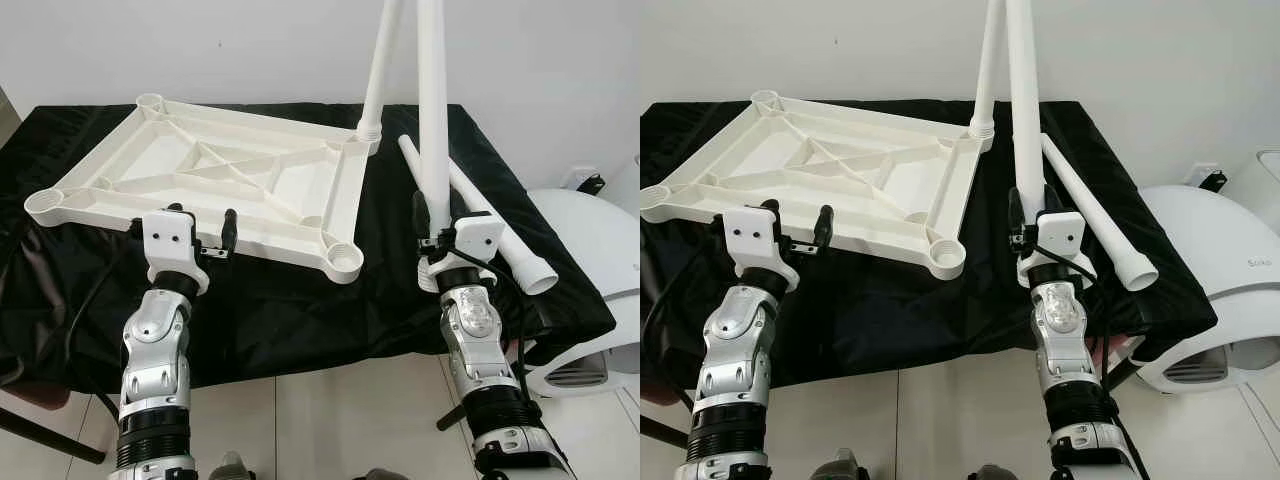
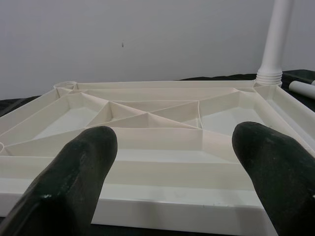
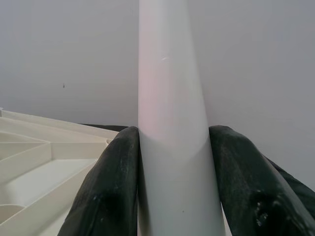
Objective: Building children table
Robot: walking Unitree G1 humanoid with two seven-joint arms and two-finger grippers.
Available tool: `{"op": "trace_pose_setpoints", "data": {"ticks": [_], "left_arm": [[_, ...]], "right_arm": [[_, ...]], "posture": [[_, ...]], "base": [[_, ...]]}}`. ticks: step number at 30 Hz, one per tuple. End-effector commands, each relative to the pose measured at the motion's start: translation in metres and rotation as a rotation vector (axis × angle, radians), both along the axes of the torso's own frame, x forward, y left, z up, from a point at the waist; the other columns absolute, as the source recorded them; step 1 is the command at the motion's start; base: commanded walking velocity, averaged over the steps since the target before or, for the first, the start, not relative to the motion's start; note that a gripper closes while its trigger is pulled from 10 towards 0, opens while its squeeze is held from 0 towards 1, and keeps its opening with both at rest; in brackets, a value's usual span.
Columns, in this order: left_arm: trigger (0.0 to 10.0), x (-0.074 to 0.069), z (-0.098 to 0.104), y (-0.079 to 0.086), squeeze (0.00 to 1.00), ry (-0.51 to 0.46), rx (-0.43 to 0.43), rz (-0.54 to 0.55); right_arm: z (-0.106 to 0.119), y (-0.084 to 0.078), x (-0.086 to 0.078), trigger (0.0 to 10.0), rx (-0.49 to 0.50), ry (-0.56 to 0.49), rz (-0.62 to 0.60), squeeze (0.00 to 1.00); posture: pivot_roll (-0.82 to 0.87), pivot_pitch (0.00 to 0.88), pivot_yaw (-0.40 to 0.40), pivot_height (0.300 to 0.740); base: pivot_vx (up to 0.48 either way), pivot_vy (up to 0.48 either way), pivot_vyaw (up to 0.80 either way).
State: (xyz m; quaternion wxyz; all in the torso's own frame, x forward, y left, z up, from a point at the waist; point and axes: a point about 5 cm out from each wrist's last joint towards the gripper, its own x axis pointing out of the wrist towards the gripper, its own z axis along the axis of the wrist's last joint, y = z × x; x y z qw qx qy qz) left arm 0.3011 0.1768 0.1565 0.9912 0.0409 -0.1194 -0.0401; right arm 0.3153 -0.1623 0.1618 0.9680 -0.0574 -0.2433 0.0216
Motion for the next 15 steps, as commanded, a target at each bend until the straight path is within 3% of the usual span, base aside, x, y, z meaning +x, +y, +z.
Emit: {"op": "trace_pose_setpoints", "data": {"ticks": [1,15], "left_arm": [[10.0,0.0011,0.0016,0.0065,0.0,-0.016,-0.04,0.143],[10.0,0.0014,0.0008,0.0062,0.0,-0.008,-0.033,0.153]], "right_arm": [[0.0029,0.0011,0.0002,10.0,-0.008,-0.021,0.003,0.0],[0.003,0.0012,0.0003,10.0,-0.014,-0.022,0.005,0.0]], "posture": [[0.01,0.011,0.004,0.74],[0.01,0.013,0.002,0.74]], "base": [[0.0,0.0,0.0],[0.0,0.0,0.0]]}}
